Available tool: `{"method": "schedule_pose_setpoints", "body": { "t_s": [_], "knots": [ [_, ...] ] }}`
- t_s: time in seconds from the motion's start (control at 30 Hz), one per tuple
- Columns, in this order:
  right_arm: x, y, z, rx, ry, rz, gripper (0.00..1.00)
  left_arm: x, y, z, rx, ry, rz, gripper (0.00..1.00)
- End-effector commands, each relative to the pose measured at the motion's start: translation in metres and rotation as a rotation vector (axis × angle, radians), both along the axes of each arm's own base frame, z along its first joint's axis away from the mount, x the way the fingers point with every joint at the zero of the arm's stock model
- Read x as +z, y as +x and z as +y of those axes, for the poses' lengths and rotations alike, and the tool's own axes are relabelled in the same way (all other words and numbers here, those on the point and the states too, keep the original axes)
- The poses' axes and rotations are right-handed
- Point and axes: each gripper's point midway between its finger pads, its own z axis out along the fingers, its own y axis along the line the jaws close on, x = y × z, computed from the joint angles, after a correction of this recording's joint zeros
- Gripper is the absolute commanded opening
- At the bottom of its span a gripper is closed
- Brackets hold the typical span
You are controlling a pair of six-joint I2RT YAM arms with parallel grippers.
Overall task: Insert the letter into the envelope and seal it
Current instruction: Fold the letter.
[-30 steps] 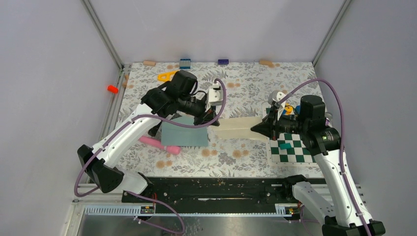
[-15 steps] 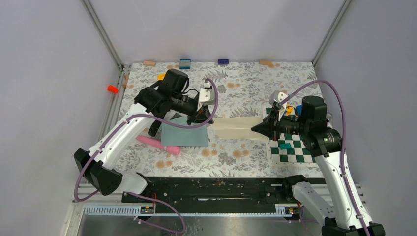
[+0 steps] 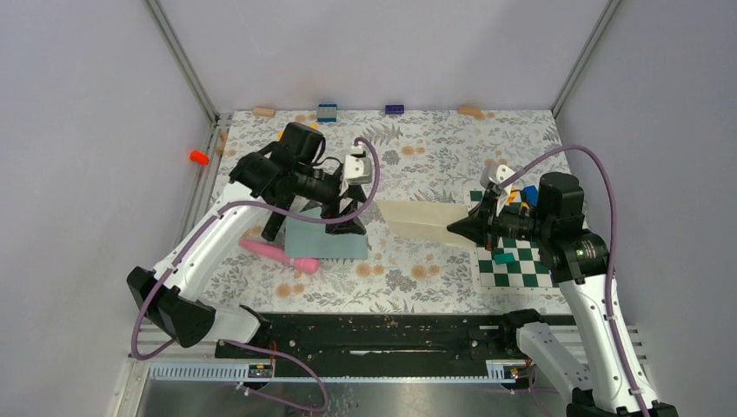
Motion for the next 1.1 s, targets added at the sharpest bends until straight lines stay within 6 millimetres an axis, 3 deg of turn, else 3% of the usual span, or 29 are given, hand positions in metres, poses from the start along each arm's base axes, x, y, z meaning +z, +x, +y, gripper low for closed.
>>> {"method": "schedule_pose_setpoints", "body": {
  "t_s": [0.0,0.07,0.3,0.47,0.6,1.07],
  "knots": [
    [0.016,-0.007,0.002,0.033,0.022,-0.038,0.0,0.037,0.001,0.007,0.04,-0.069,-0.095,0.89],
    [0.014,-0.008,0.004,0.049,0.03,-0.018,0.0,0.053,0.005,0.003,0.063,-0.113,-0.116,0.98],
    [0.012,-0.014,0.01,0.116,0.059,0.053,0.0,0.098,0.017,-0.021,0.104,-0.222,-0.113,0.99],
    [0.014,-0.02,0.011,0.139,0.071,0.052,0.0,0.083,0.017,-0.046,0.073,-0.179,-0.084,0.99],
    [0.016,-0.024,0.011,0.147,0.077,0.041,0.0,0.066,0.019,-0.054,0.053,-0.152,-0.046,0.95],
    [0.019,-0.023,0.01,0.131,0.066,0.013,0.0,0.051,-0.011,-0.043,-0.074,-0.129,-0.013,0.21]
  ]
}}
